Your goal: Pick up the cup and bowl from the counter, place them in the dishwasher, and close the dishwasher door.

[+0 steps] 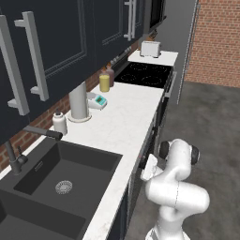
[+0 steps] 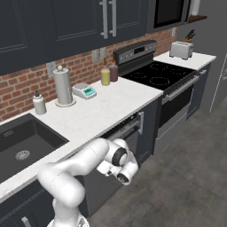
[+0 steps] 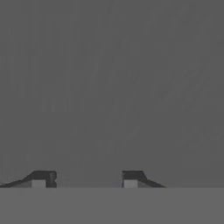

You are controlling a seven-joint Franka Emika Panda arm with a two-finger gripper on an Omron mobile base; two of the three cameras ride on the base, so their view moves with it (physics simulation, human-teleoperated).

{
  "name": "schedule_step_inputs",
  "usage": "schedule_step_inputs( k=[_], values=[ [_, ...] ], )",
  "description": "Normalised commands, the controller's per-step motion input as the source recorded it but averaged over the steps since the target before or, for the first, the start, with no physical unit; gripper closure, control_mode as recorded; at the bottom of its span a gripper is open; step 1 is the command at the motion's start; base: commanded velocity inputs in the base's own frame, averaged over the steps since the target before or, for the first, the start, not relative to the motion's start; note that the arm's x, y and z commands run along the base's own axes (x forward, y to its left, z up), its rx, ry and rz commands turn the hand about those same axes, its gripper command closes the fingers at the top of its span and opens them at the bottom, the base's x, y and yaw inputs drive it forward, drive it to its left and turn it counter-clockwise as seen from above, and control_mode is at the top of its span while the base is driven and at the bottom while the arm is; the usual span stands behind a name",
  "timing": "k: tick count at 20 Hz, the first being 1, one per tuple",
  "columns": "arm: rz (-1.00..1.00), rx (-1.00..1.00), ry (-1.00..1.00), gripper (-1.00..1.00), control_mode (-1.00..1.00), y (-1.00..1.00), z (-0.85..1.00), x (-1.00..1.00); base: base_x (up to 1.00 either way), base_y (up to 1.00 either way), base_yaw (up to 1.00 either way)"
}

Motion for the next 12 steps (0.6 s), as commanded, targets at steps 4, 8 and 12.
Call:
schedule_step_inputs(
  k=[4,8,12],
  values=[
    [0.00,0.00,-0.09,-1.00,-1.00,0.88,0.00,0.22,0.00,0.00,0.00],
    [0.00,0.00,-0.05,-1.00,-1.00,0.82,0.00,0.21,0.00,0.00,0.00],
    [0.00,-0.02,0.00,-1.00,-1.00,0.83,0.00,0.22,0.00,0.00,0.00]
  ],
)
